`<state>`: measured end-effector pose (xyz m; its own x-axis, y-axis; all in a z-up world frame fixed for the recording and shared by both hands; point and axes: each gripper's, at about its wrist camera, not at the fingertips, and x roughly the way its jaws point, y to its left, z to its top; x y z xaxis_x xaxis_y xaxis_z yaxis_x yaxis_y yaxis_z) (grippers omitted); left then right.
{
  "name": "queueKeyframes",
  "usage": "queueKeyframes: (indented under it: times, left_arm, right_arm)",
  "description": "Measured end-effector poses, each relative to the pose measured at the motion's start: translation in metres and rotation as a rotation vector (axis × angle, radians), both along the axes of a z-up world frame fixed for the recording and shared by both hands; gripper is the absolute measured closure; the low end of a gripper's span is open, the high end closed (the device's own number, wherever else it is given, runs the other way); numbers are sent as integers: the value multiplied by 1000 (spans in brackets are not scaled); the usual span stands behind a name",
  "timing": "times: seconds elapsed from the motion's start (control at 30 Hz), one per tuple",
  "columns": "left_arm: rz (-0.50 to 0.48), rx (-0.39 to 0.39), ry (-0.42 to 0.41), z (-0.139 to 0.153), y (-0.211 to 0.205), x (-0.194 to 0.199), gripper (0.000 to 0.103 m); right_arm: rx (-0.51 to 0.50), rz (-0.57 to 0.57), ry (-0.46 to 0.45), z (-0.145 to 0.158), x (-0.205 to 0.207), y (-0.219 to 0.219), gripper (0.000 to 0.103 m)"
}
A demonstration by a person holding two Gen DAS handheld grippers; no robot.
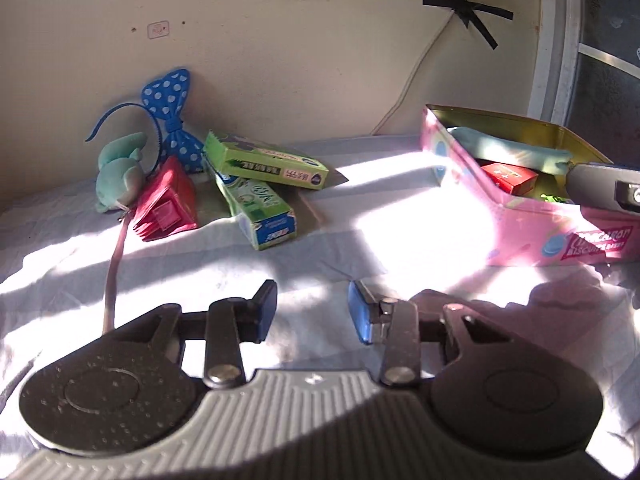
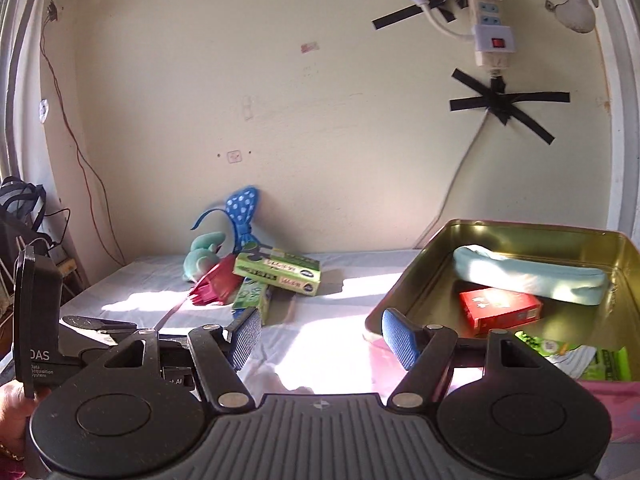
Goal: Organize objects
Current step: 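Reach to the red pouch and close both grippers on it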
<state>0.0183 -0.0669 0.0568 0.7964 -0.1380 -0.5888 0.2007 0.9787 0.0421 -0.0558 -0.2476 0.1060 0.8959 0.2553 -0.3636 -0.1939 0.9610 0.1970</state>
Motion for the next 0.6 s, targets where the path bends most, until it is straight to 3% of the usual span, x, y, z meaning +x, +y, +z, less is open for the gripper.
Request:
queueKeyframes:
  times: [0.47, 0.53, 0.6]
  left_arm:
    - [304, -10, -49, -24, 145, 10, 61]
    - [353, -63, -47, -32, 166, 15, 61]
    - [387, -191, -31, -34, 186, 16, 61]
  right_arm:
    - [-53, 128, 141, -37, 58, 90, 41]
    - [-55, 154, 155, -37, 68, 102, 42]
    - [-63, 180, 161, -36, 82, 117, 45]
